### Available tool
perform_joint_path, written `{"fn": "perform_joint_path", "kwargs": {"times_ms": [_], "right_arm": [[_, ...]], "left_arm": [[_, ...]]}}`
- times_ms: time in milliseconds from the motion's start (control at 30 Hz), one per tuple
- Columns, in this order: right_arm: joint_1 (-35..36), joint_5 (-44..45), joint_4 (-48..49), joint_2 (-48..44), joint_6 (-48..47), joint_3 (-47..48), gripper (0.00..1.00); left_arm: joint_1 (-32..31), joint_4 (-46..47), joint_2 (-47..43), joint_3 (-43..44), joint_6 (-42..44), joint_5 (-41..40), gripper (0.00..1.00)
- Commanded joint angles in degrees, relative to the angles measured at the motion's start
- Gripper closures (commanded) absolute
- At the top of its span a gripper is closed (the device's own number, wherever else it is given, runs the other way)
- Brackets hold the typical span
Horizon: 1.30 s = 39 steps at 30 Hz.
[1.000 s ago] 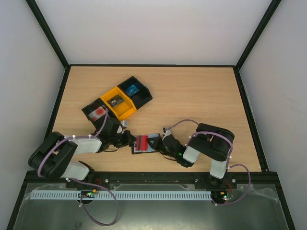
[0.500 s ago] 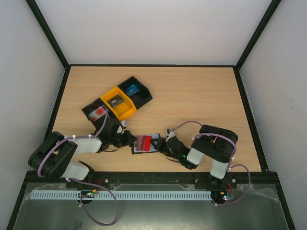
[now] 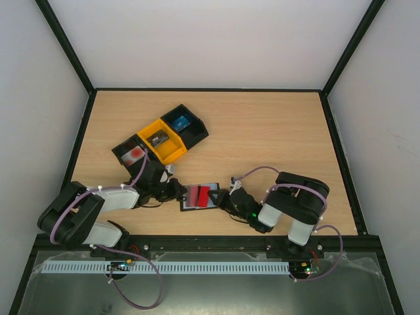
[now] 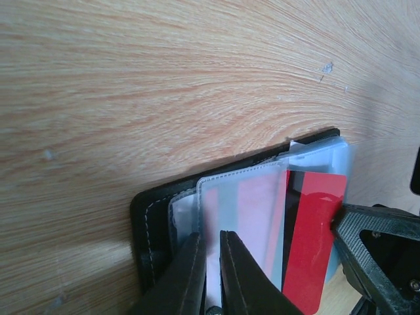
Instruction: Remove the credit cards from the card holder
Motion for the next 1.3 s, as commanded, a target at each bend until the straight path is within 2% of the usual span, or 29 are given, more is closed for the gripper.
{"fn": "perform_joint_path", "kwargs": {"times_ms": [0,167,333,600,833,1000,1133,1267], "right_arm": [[-0.16,0.89,-0.19,-1.71,-2.16,-0.80,0.98],[-0.11,3.13,-1.96,-4.91,-3.55,-2.14,0.98],[-0.17,4.66,-11.05,-11.23,-7.09,-1.05,0.98],[-0.09,10.64,-29.94,-25.78,-15.72,1.33,0.98],[0.48,14.11,-37.15,-33.97,-32.04,3.91,0.98],[6.39,22.67,-37.19,-34.82,-48.92,6.09,0.98],[12.85,29.95,-31.72,-34.40,-61.66,5.72,0.98],[15.84,32.09,-27.86,-32.81,-69.20,5.97,0.98]], "left_arm": [[0.01,-5.96,-1.24,0.39,0.57,-1.83,0.88],[0.09,-7.84,0.02,2.36,1.50,-1.50,0.86],[0.11,-8.52,-1.05,2.51,1.32,-1.68,0.85],[0.33,-16.40,-4.96,9.19,3.00,-2.32,0.66],[0.92,-18.97,-8.72,13.20,1.60,1.99,0.47],[2.10,-18.73,-10.69,14.66,-2.13,11.22,0.30],[3.28,-16.01,-12.78,13.52,-9.06,18.43,0.27],[3.34,-10.05,-16.59,9.74,-17.62,20.71,0.31]]}}
